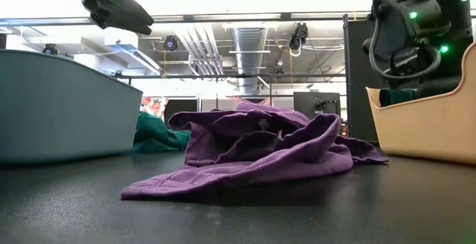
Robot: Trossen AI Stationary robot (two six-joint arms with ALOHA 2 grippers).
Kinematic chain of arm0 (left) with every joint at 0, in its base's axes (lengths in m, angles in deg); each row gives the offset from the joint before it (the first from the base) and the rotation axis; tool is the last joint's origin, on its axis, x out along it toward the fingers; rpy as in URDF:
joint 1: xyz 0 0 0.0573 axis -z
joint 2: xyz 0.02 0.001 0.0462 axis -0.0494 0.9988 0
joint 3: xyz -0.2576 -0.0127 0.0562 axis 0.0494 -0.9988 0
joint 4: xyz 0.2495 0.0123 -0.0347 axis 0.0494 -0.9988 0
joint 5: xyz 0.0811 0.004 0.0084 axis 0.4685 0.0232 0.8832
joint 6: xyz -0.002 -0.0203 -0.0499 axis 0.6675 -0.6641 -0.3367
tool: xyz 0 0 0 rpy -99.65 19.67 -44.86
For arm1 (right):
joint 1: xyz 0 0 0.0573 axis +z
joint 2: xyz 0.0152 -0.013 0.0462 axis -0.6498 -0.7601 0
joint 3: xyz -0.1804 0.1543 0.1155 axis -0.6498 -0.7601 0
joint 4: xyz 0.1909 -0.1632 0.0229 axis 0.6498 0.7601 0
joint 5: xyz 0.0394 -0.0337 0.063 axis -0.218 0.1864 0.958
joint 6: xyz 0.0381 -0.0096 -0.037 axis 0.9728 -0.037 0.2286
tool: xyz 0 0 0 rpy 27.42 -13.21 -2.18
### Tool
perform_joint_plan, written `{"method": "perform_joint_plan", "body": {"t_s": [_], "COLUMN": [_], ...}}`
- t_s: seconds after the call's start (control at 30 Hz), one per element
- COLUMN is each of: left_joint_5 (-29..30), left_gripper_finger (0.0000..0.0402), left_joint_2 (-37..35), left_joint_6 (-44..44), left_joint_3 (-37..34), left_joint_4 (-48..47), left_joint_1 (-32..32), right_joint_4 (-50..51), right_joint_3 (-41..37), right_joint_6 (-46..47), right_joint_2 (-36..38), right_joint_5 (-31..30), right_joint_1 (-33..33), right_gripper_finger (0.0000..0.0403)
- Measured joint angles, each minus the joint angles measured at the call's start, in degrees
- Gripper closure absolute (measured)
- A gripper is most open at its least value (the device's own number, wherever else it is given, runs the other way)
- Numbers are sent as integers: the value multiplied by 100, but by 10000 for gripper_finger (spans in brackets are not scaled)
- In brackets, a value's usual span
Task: Sort microfiber towel by color & place in baskets
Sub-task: Put the right green towel into the yellow bin, then put the violet towel into the yellow bin
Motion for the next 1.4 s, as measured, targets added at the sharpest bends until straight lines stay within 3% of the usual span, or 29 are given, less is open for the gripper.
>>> {"method": "perform_joint_plan", "body": {"t_s": [0.3, 0.43, 0.53, 0.63, 0.77, 0.87, 0.97, 1.17, 1.3, 1.4], "left_joint_5": [-136, -140, -260, -359, -345, -341, -339, -337, -339, -339], "left_gripper_finger": [171, 171, 171, 171, 171, 171, 171, 171, 171, 171], "left_joint_2": [0, 4, 17, 17, 29, 60, 132, 400, 614, 762], "left_joint_6": [-15, 76, 309, 499, 552, 553, 541, 533, 524, 509], "left_joint_3": [24, -109, -355, -553, -671, -680, -682, -664, -660, -660], "left_joint_4": [69, 687, 1306, 1780, 1875, 1875, 1961, 2028, 2027, 2026], "left_joint_1": [31, 39, 39, 39, 39, 39, 39, 39, 39, 39], "right_joint_4": [1743, 1755, 1293, 119, -2371, -4291, -5450, -5801, -5190, -4816], "right_joint_3": [1571, 2321, 2603, 2586, 2196, 1785, 1590, 1896, 2272, 2507], "right_joint_6": [-457, -537, -835, -1855, -3420, -4577, -4887, -4956, -4868, -4722], "right_joint_2": [11, 99, 120, 111, -70, -452, -1101, -2324, -2834, -3058], "right_joint_5": [266, 7, -835, -1408, -1473, -1198, -1035, -564, 88, 225], "right_joint_1": [4, 6, 108, 279, 520, 651, 632, 486, 389, 367], "right_gripper_finger": [184, 184, 184, 184, 184, 184, 184, 167, 143, 141]}}
